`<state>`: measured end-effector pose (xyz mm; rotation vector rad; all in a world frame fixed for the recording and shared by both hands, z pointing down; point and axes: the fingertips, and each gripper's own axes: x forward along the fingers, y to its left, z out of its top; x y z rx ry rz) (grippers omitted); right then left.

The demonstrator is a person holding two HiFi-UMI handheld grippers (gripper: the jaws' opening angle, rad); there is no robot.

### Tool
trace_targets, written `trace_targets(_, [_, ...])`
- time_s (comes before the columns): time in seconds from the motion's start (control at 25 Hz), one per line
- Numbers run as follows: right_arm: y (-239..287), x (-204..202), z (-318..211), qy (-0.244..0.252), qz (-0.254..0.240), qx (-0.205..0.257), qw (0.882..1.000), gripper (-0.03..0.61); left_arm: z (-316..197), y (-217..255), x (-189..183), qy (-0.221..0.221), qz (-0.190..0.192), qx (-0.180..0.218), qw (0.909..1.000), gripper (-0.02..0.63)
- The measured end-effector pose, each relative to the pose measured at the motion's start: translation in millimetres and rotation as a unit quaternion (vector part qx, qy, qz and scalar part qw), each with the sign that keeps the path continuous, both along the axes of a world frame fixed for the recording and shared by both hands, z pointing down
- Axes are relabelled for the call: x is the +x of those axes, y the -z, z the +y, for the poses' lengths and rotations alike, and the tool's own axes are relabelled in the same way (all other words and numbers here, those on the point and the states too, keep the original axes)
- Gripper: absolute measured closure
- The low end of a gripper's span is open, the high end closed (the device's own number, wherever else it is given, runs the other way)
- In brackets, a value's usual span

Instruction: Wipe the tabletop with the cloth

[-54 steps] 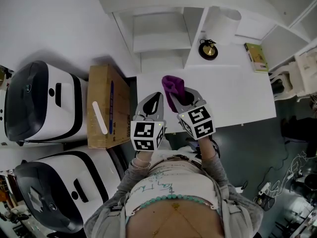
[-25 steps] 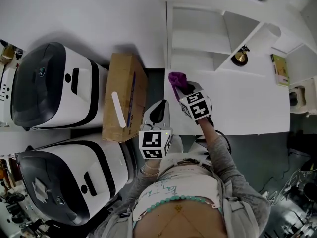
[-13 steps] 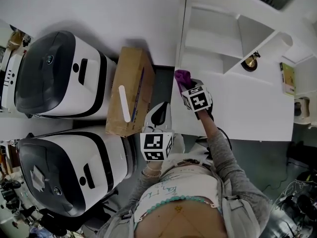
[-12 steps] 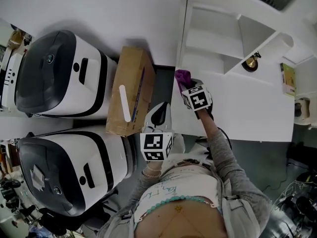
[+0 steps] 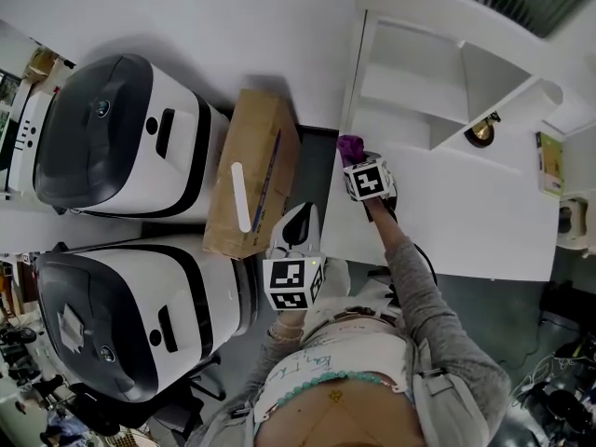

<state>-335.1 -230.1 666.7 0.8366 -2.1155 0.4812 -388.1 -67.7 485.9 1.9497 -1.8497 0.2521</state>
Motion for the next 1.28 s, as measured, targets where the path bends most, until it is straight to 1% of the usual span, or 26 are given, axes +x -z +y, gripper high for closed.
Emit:
trace_targets(0.28, [-22.5,-4.5,-9.6,-0.007,0.040,0.003,0.999,0.495,1.3,-5.9,0.7,0.006,0.001,-0.011,0.9999,0.609])
trace_targets(0.44, [-34.9,-7.6,-14.2,0.011,0.073,0.023,0.997,0.496,2.1,-8.8,-2.9,0.016,0.000,-0.015,0.9998,0.609])
trace_targets(0.56, [-39.5,-8.3,-15.7,0.021,0.083,0.044,0.995,0.506,3.4,-12.4,-6.1,0.023,0.001,-0.019,0.9996,0.609])
trace_targets(0.72, [-41.7,-8.0,-15.3,0.026,0.072,0.068,0.995,0.506,2.1,-14.5,-4.8,0.023,0.001,-0.021,0.9995,0.609])
trace_targets(1.04, [-42.9,0.3,-16.3,0.020,0.038,0.055,0.998,0.505,-3.1,-14.5,12.5,0.009,0.001,-0.022,0.9997,0.609])
trace_targets(1.28, [-42.9,9.8,-18.1,0.023,0.038,0.059,0.997,0.505,-7.4,-14.8,22.4,0.000,0.000,-0.023,0.9997,0.609])
